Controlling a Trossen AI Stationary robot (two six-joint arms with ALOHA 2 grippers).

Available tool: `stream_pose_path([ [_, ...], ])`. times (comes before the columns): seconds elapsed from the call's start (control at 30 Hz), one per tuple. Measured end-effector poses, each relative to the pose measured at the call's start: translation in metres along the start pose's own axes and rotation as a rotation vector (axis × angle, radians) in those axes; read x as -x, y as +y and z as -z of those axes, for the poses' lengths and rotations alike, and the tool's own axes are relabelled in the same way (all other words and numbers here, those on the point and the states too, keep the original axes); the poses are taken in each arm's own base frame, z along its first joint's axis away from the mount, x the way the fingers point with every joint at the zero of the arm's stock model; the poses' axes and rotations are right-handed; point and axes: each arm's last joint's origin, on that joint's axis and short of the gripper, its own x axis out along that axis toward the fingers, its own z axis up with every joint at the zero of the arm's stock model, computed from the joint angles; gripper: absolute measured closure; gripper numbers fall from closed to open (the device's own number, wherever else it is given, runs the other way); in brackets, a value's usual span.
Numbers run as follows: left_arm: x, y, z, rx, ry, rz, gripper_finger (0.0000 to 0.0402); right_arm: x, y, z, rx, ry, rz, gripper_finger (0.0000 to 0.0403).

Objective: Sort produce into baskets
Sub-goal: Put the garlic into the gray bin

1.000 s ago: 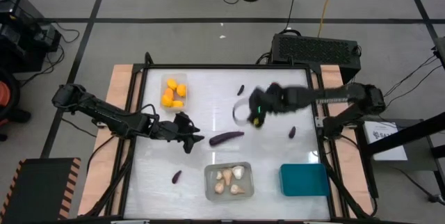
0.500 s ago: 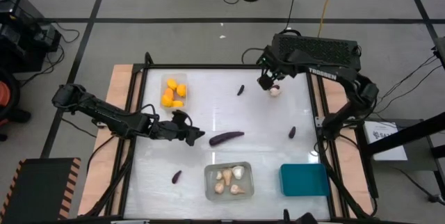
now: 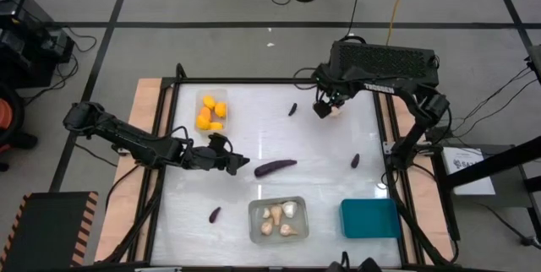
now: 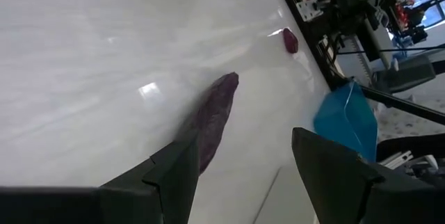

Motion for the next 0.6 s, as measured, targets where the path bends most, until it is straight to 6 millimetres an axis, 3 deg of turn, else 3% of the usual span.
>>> stream_pose_path([
  [0.47,0.000,0.003,0.001,-0.049,0.005,-0.035,0.0169,-0.028,0.004,0.024,-0.034,0.043,-0.030,0.0094],
  [0.6,0.000,0.003,0.001,-0.051,0.004,-0.034,0.0169,-0.033,0.005,0.028,-0.032,0.043,-0.031,0.0110],
])
